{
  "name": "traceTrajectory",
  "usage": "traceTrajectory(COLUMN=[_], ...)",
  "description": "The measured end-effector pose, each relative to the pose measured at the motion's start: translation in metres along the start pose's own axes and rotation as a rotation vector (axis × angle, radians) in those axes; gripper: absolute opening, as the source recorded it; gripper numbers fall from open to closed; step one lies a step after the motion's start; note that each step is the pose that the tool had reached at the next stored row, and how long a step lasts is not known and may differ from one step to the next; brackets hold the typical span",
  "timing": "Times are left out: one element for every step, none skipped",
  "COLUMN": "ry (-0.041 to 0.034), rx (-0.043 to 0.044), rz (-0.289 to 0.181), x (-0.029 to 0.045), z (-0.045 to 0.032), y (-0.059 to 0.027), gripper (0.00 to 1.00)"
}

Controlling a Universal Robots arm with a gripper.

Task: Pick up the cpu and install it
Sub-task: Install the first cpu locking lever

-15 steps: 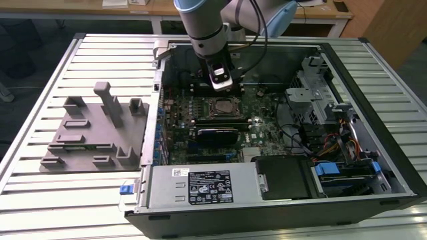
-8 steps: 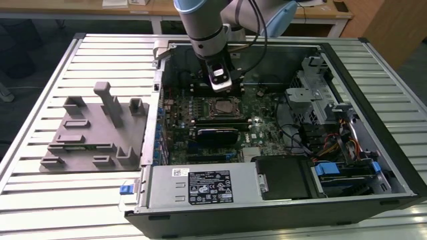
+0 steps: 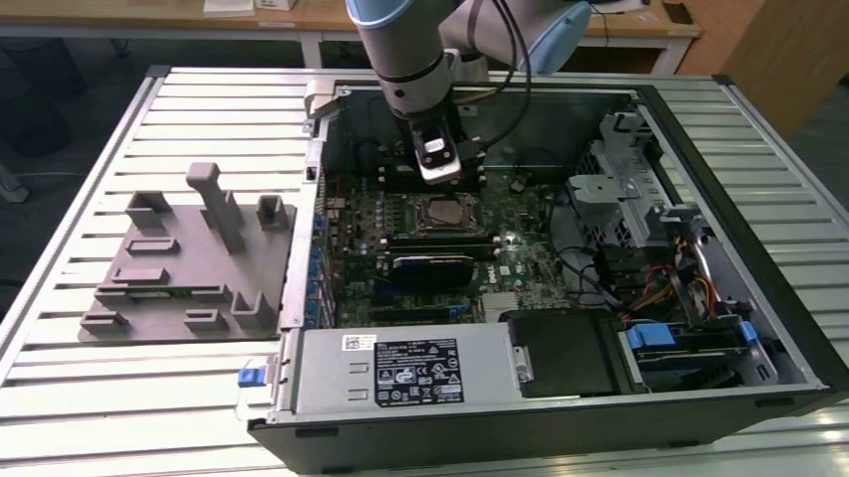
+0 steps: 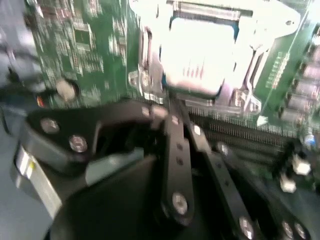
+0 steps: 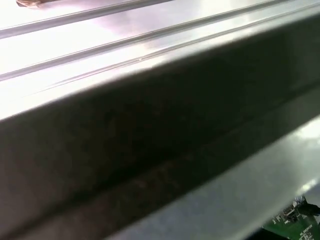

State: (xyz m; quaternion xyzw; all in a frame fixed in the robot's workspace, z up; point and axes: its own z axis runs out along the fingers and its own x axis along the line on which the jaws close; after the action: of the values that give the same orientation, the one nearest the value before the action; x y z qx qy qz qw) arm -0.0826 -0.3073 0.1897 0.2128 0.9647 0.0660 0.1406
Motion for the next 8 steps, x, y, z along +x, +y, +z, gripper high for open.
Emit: traceTrajectory(ry=[0.0, 0.0, 0.0, 0.0, 0.0, 0.0, 0.0, 0.0], rx=[0.0004, 0.0006, 0.0006, 0.0006, 0.0004, 0.0002, 0.0002, 0.0003], rz=[0.0, 0.001, 0.001, 0.001, 0.001, 0.001, 0.001, 0.001], x=[0.0, -0.0001, -0.0001, 0.0, -0.0001, -0.0003, -0.0007, -0.0012], z=[0.0, -0.0001, 0.0, 0.0, -0.0002, -0.0009, -0.0024, -0.0043], y=[0.0, 0.0, 0.0, 0.0, 0.0001, 0.0003, 0.0006, 0.0009], gripper=[0.11, 0.11, 0.11, 0.11, 0.11, 0.11, 0.11, 0.11])
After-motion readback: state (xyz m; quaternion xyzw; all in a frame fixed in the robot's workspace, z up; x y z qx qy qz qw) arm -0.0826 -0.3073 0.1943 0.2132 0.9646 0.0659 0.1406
